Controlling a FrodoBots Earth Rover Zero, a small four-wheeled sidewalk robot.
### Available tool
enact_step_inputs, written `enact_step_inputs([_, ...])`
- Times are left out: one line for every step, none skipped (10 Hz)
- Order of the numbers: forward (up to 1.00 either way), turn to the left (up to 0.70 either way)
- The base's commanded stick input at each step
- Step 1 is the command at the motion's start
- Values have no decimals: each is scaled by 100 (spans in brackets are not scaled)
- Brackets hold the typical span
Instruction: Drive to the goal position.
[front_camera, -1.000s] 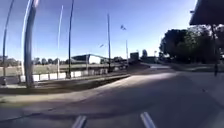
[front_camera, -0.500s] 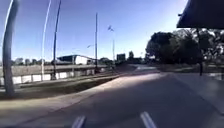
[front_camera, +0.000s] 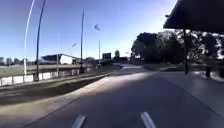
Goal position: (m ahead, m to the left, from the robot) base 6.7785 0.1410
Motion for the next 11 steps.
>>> enact_step_inputs([98, 0])
enact_step_inputs([98, 0])
enact_step_inputs([98, 0])
enact_step_inputs([98, 0])
enact_step_inputs([97, 0])
enact_step_inputs([96, 0])
enact_step_inputs([91, 0])
enact_step_inputs([93, 0])
enact_step_inputs([96, 0])
enact_step_inputs([98, 0])
enact_step_inputs([98, 0])
